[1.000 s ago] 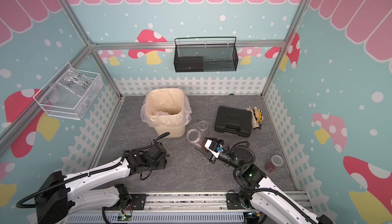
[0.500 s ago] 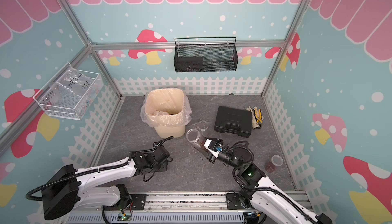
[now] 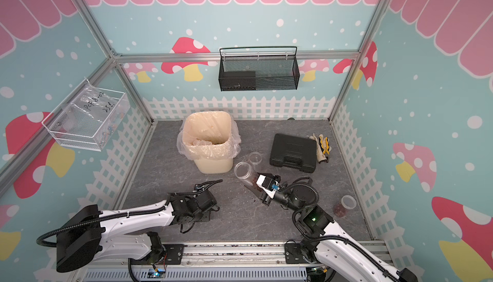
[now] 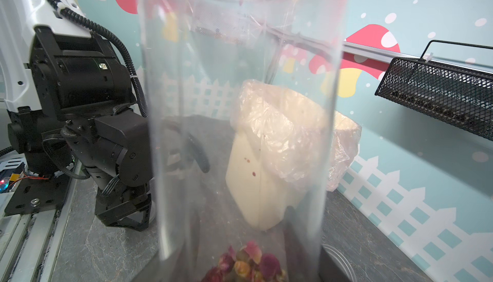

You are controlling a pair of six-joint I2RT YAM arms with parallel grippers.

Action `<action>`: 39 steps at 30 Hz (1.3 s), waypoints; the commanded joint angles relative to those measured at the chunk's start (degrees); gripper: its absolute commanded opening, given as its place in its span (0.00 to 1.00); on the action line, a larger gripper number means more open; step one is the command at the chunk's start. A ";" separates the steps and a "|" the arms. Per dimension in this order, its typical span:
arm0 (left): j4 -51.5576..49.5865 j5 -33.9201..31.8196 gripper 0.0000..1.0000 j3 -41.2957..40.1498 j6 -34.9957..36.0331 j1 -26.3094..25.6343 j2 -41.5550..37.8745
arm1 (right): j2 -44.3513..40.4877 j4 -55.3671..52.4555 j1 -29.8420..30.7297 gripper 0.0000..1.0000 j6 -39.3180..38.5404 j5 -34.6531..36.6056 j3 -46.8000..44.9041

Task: Empty the moldy dried flower tea in the jars
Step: Place the lid at the center of the board.

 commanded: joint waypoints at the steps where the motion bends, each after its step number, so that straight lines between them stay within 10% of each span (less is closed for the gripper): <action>1: -2.10 -1.89 0.43 -0.82 -2.66 -1.26 -0.96 | -0.72 2.00 0.25 0.00 0.54 -0.28 -0.39; 9: -4.26 -1.44 0.98 1.22 -1.25 -1.60 -5.49 | 0.14 0.78 0.30 0.00 1.25 -0.15 1.46; 23: -7.81 -18.48 1.00 12.95 22.45 -1.51 -27.50 | 15.84 -13.18 0.26 0.00 7.50 11.07 22.88; 39: 7.26 -27.51 0.99 3.38 48.22 -1.54 -41.92 | 46.33 -42.27 0.16 0.00 -17.28 26.84 60.89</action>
